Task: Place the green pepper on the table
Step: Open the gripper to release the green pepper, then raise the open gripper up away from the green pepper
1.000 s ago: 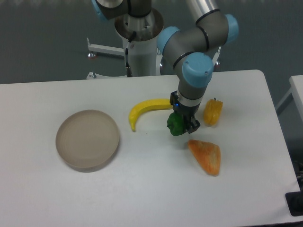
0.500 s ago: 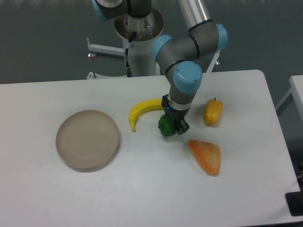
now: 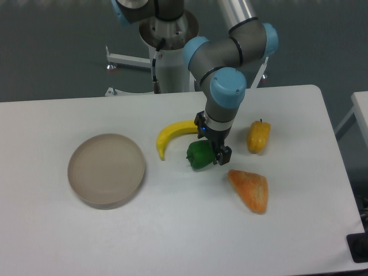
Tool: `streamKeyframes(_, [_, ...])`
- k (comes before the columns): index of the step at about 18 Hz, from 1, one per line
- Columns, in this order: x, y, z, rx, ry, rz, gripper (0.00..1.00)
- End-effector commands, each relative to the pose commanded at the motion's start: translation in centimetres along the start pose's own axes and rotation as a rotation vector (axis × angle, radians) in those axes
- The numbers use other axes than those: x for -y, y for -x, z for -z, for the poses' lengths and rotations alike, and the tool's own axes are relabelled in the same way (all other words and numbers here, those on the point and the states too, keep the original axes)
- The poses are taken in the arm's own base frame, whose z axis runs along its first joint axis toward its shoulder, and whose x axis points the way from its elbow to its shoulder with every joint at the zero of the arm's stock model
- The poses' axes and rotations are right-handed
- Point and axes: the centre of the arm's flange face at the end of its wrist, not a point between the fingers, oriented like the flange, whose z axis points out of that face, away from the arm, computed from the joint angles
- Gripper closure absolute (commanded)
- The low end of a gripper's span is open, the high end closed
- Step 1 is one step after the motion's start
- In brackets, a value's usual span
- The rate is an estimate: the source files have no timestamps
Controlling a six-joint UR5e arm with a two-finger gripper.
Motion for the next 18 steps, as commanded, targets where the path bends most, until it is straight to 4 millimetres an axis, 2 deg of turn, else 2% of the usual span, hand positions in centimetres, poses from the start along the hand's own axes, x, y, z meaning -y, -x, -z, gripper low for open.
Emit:
streamKeyframes(3, [-0.2,0.8,2.2,-0.004,0.046,-0.004,0.00])
streamKeyframes(5, [-1.4,1.2,3.9,-0.017,0.123,-0.062,0.00])
streamKeyframes(6, [-2.4,1.9,5.0,-0.006,0.122,-0.160,0.00])
streamKeyframes(12, [-5.2,2.6,4.4,-0.011,0.066,-0.130,0.00])
streamKeyframes(18, [-5.3,2.7,4.1,-0.014,0.063,-0.133,0.00])
